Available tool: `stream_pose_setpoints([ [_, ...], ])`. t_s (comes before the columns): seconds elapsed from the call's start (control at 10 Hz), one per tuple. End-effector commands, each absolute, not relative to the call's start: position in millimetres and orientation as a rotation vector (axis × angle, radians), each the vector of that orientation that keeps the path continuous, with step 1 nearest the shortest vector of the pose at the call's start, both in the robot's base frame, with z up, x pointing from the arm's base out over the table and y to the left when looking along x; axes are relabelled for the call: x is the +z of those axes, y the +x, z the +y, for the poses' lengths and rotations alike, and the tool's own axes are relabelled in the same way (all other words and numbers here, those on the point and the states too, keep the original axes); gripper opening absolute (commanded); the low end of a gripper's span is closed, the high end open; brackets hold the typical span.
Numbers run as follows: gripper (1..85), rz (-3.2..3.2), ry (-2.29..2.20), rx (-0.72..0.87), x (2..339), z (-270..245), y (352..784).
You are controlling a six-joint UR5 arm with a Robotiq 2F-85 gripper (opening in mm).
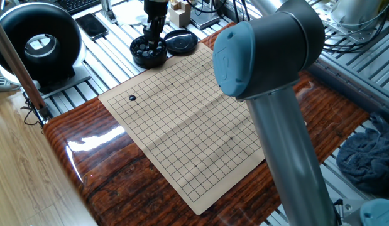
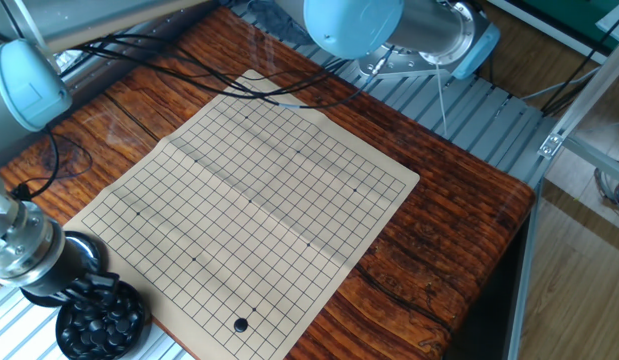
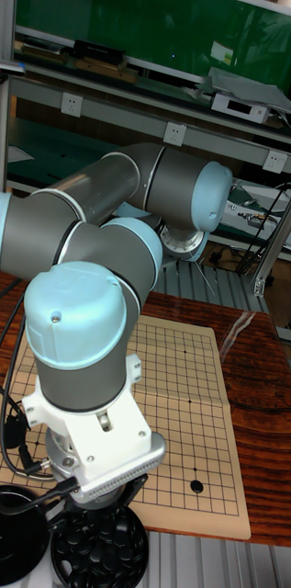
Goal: Play the first move as black on the 3-4 point in the upper right corner of the Go board
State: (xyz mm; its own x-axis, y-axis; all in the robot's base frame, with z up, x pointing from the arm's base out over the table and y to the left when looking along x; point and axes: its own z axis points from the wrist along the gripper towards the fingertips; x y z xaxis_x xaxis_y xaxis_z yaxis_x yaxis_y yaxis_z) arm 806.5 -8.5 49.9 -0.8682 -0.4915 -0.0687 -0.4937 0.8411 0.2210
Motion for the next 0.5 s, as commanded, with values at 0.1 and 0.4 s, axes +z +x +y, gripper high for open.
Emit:
stream_pose_setpoints([
  [0.1,23.7,3.017,-0.762,0.412,51.0,-2.4,803.2],
  [0.4,23.7,3.024,-0.747,0.421,50.4,-1.5,802.4],
])
